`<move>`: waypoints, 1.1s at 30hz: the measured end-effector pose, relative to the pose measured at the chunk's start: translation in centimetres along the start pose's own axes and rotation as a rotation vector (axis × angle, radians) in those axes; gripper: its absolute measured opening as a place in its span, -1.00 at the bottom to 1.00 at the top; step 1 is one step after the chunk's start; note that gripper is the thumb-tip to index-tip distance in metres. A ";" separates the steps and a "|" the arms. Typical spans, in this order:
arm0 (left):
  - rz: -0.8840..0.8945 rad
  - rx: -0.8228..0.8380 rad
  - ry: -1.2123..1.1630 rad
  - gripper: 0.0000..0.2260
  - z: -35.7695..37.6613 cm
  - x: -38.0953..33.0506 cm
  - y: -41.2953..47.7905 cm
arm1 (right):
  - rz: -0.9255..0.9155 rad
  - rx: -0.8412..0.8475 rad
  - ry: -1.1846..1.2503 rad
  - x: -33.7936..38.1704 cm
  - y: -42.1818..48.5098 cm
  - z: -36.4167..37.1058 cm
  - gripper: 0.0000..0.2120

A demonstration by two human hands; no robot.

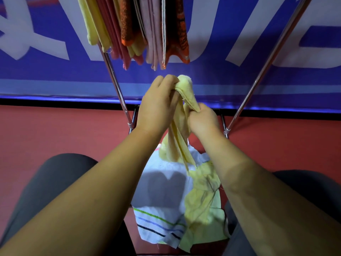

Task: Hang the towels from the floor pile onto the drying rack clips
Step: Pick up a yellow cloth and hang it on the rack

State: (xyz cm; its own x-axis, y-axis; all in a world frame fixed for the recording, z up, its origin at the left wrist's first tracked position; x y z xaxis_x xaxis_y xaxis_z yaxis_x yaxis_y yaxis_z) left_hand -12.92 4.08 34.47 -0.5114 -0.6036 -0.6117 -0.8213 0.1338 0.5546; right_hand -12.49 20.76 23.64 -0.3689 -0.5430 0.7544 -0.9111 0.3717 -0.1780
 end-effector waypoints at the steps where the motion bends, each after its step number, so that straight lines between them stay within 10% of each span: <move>1: -0.024 -0.004 0.014 -0.88 -0.1 0.4 0.2 | -0.025 0.003 -0.012 0.3 0.0 0.1 -0.86; 12: -0.341 0.346 0.405 -0.81 3.2 7.4 -2.1 | -0.051 -0.142 0.017 1.5 -0.4 -2.4 -0.80; 33: -0.548 0.160 0.153 -0.85 -2.1 3.9 -2.5 | -0.137 -0.130 0.043 3.8 -3.8 -3.5 -0.86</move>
State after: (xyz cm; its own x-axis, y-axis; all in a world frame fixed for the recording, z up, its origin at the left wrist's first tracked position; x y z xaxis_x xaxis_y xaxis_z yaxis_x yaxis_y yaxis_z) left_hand -12.26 -0.25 31.89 0.0312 -0.7232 -0.6900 -0.9895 -0.1200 0.0810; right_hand -9.83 19.90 29.41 -0.2323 -0.5637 0.7927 -0.9199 0.3921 0.0092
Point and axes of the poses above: each hand's wrist, its own y-axis towards the middle knuckle, its own z-axis out of the palm, x = y × z, the point moved 10 cm from there along y, towards the middle knuckle, and after that the axes turned 5 degrees about -y, right-handed, at the moved point
